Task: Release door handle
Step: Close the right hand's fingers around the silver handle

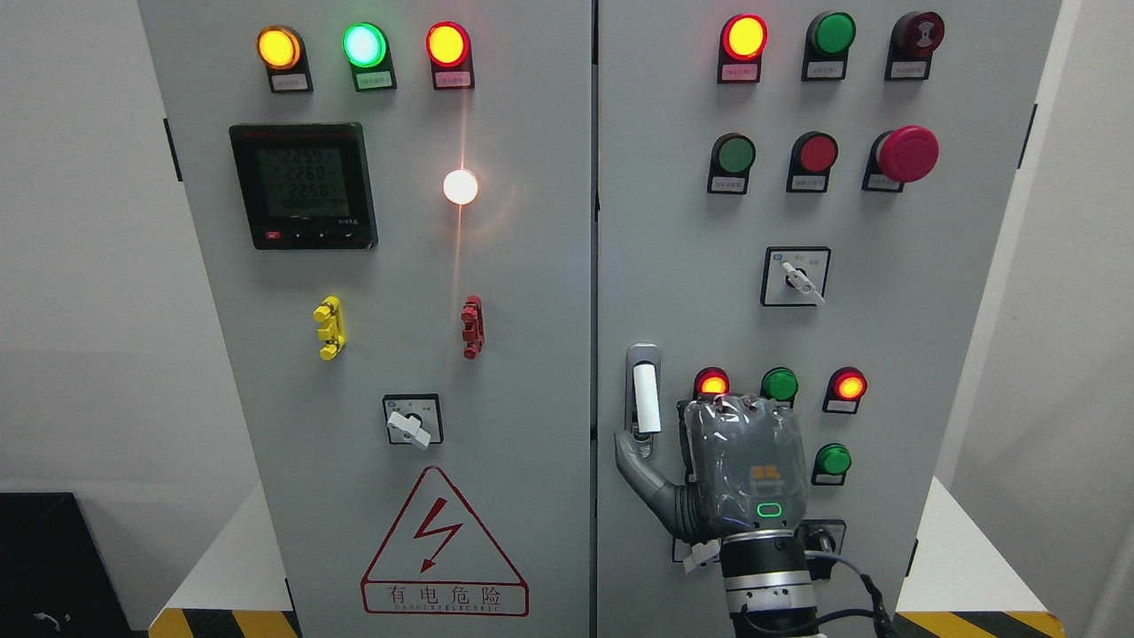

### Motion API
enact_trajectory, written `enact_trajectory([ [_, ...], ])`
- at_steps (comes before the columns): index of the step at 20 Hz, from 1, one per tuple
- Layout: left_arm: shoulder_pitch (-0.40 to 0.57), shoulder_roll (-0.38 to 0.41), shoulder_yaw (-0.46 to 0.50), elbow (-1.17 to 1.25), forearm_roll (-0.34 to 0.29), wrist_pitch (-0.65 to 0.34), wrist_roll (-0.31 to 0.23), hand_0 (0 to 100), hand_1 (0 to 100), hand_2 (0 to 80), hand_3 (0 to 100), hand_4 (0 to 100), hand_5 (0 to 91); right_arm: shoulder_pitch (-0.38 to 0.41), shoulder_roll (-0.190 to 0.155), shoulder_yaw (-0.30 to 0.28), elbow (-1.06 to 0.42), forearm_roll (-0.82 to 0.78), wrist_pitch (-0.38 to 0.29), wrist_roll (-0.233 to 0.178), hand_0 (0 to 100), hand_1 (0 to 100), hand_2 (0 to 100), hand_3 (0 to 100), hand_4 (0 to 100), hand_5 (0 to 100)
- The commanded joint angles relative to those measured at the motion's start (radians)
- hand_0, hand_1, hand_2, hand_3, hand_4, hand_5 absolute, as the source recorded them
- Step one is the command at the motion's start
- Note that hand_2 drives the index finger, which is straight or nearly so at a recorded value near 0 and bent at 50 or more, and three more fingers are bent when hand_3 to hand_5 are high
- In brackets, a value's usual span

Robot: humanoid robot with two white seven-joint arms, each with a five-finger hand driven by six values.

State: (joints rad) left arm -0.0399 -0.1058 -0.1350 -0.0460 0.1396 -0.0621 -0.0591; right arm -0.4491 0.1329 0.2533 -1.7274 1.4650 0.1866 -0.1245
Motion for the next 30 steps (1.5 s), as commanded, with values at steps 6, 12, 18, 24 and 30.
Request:
enact_trajectory([
  [6, 0.000, 0.000, 0.000, 0.000, 0.000, -0.001, -0.001, 12, 56, 0.0, 0, 0, 0.0, -0.022, 0.001, -0.006, 0.022, 0.000, 0.019, 0.006, 26, 20, 100, 100, 100, 100],
  [12, 0.000, 0.000, 0.000, 0.000, 0.000, -0.001, -0.001, 12, 56, 0.0, 0, 0, 0.0, -0.019, 0.002, -0.006, 0.020, -0.002, 0.019, 0.006, 28, 20, 100, 100, 100, 100],
  [18, 0.000, 0.000, 0.000, 0.000, 0.000, -0.001, -0.001, 12, 56, 0.0, 0, 0, 0.0, -0.017, 0.002, -0.006, 0.020, -0.002, 0.020, 0.005, 30, 20, 100, 100, 100, 100],
  [24, 0.000, 0.000, 0.000, 0.000, 0.000, 0.001, -0.001, 12, 56, 0.0, 0, 0, 0.0, -0.016, 0.004, -0.006, 0.017, -0.003, 0.022, 0.005, 34, 19, 100, 100, 100, 100],
  [30, 0.000, 0.000, 0.000, 0.000, 0.000, -0.001, -0.001, 12, 56, 0.0, 0, 0, 0.0, -0.013, 0.011, -0.006, 0.014, -0.003, 0.022, 0.003, 37, 19, 100, 100, 100, 100],
])
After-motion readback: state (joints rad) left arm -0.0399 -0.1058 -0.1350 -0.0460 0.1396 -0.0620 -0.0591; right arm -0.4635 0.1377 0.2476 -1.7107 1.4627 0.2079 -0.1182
